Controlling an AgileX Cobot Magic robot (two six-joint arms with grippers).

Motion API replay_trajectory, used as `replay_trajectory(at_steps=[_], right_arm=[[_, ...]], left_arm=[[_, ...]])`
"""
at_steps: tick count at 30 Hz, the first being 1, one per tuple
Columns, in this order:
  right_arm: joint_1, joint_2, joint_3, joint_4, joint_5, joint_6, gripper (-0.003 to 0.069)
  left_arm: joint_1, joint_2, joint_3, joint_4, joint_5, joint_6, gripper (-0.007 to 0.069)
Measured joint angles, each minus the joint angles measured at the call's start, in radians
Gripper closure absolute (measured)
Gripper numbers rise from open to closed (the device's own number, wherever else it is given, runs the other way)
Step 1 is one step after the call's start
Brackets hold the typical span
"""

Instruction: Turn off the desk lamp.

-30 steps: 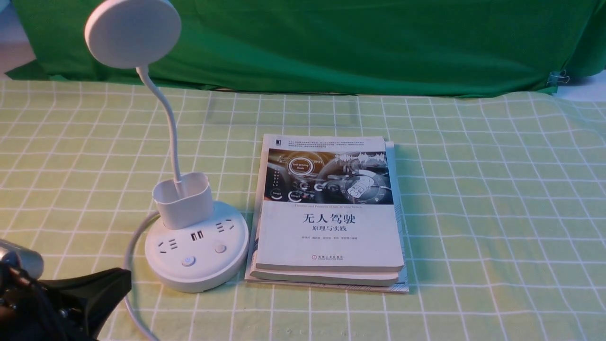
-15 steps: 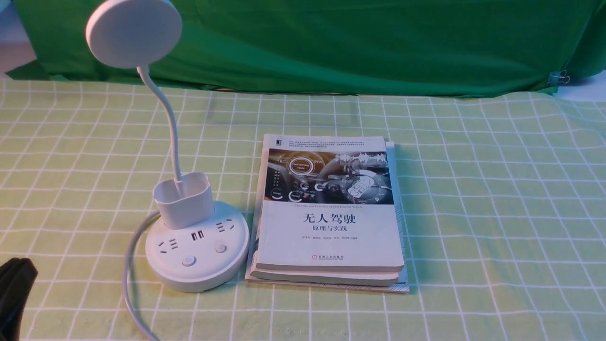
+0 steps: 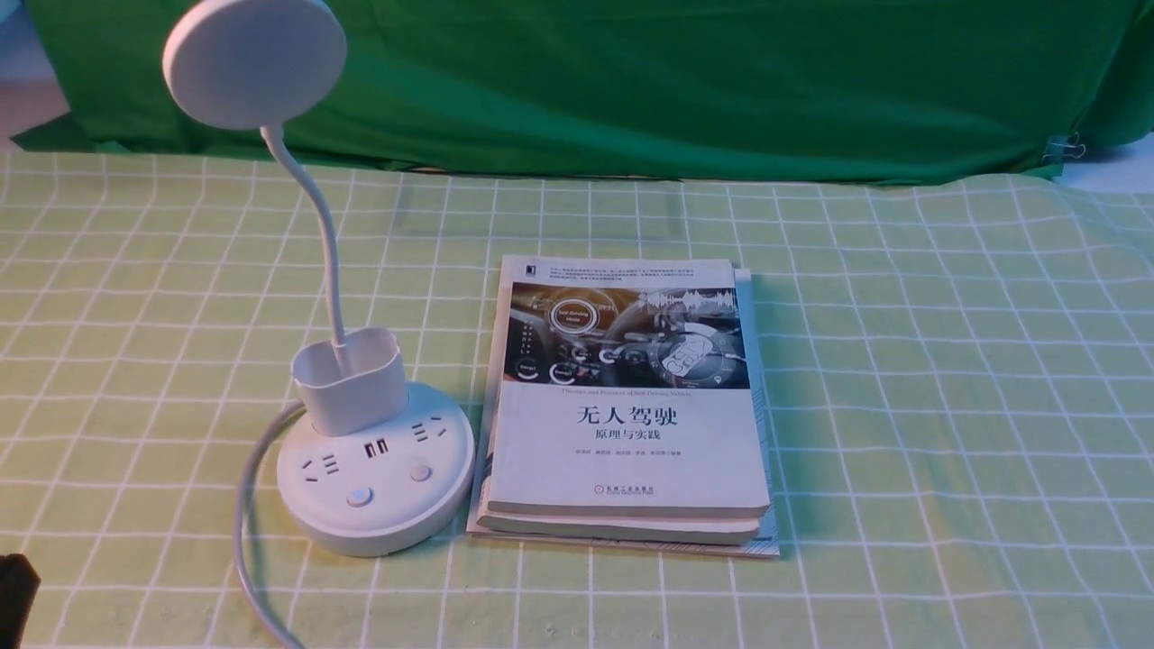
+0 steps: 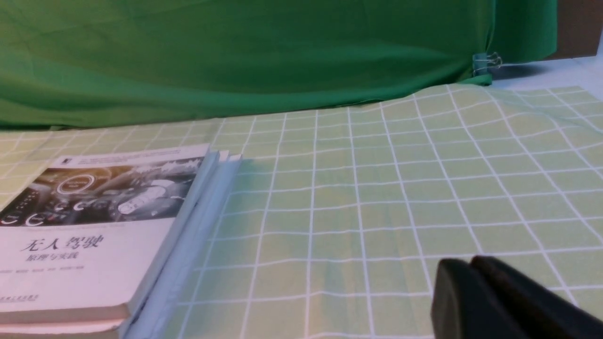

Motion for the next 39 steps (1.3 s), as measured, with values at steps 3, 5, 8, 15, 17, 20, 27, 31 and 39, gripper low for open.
replay_trajectory(at_steps=[3, 5, 8, 15, 17, 20, 27, 31, 39], right_arm=[[0.0, 0.0, 0.0, 0.0, 0.0, -0.002, 0.0629], [0.0, 0.0, 0.0, 0.0, 0.0, -0.002, 0.0629], [0.0, 0.0, 0.0, 0.0, 0.0, -0.001, 0.0629], [0.0, 0.0, 0.0, 0.0, 0.0, 0.0, 0.0629], [0.0, 0.0, 0.0, 0.0, 0.0, -0.001, 0.0629], [0.0, 0.0, 0.0, 0.0, 0.0, -0.001, 0.0629], [0.0, 0.0, 0.0, 0.0, -0.001, -0.001, 0.0629], [0.0, 0.0, 0.0, 0.0, 0.0, -0.001, 0.0629], [0.0, 0.0, 0.0, 0.0, 0.0, -0.002, 0.0629]], left_arm=[[0.0, -0.001, 0.0, 0.0, 0.001, 0.0, 0.0622], [0.0, -0.001, 0.0, 0.0, 0.001, 0.0, 0.0622], [0.0, -0.001, 0.0, 0.0, 0.001, 0.009, 0.0622], [0.0, -0.001, 0.0, 0.0, 0.001, 0.025, 0.0622], [0.0, -0.001, 0.0, 0.0, 0.001, 0.025, 0.0622], [0.0, -0.001, 0.0, 0.0, 0.001, 0.025, 0.0622], [0.0, -0.001, 0.0, 0.0, 0.002, 0.025, 0.0622], [0.0, -0.001, 0.0, 0.0, 0.002, 0.025, 0.0622], [0.0, -0.001, 0.0, 0.0, 0.002, 0.025, 0.0622]])
